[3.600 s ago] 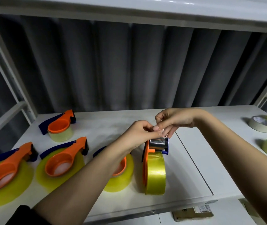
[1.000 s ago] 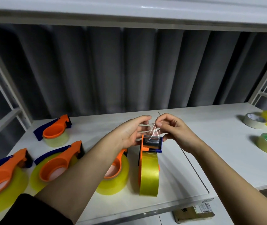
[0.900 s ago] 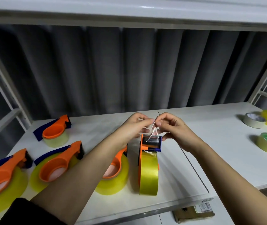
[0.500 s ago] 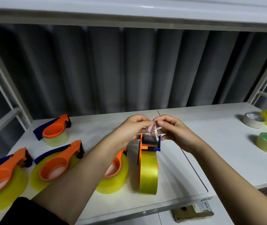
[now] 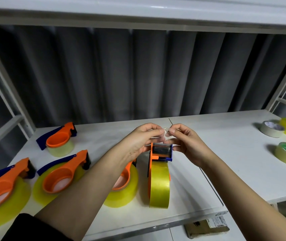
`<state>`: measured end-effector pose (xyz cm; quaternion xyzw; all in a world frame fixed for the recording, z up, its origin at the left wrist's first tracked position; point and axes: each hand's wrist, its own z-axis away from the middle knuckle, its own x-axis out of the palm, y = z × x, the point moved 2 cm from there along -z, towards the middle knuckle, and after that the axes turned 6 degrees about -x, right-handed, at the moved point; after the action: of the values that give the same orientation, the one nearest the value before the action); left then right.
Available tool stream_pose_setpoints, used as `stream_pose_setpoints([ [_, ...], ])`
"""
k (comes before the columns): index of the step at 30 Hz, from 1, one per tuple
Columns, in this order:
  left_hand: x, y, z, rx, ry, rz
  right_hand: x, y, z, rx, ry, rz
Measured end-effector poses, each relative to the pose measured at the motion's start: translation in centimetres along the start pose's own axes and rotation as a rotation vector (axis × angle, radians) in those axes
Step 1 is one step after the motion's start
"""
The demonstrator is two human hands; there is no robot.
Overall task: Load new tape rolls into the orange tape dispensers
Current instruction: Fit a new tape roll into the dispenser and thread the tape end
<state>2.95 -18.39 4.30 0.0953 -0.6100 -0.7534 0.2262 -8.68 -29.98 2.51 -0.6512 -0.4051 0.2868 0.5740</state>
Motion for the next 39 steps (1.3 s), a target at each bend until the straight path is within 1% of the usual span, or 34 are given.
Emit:
stream_pose_setpoints([
  [3,0.0,0.1,0.0,0.004,0.009,-0.013,0.2,0.0,0.1,0.003,0.04,0.02],
  [5,0.0,0.2,0.0,-0.003,0.01,-0.02,0.2,0.1,0.1,0.029,0.018,0.013],
  [7,0.0,0.1,0.0,-0.015,0.008,-0.011,0.2,0.3,0.1,0.086,-0.032,-0.076],
  [10,-0.1,0.2,0.0,-0.018,0.012,-0.012,0.4,0.1,0.3,0.161,-0.112,-0.297],
  [13,-0.1,0.2,0.1,-0.007,-0.016,-0.022,0.6,-0.2,0.3,0.2,-0.159,-0.383],
  [15,0.0,0.3,0.2,-0.015,-0.016,-0.039,0.4,-0.3,0.0,0.217,-0.18,-0.339],
  [18,-0.1,0.3,0.2,-0.027,-0.013,-0.031,0.2,-0.5,-0.7,0.222,-0.182,-0.194],
  [21,-0.1,0.2,0.1,-0.024,-0.022,-0.025,0.4,-0.7,-1.0,0.202,-0.192,-0.144],
  [27,-0.2,0.2,-0.2,-0.033,-0.026,0.011,0.2,-0.7,-1.1,0.194,-0.017,-0.13],
  [32,-0.3,0.2,-0.3,-0.032,-0.02,-0.003,0.0,-0.4,-1.2,0.146,0.061,0.038],
  [36,-0.4,0.2,-0.4,-0.031,-0.013,-0.02,0.0,-0.6,-1.4,0.085,0.063,0.11],
  [39,-0.4,0.2,-0.6,-0.034,-0.009,-0.027,0.1,-0.5,-1.6,0.098,0.01,0.076],
])
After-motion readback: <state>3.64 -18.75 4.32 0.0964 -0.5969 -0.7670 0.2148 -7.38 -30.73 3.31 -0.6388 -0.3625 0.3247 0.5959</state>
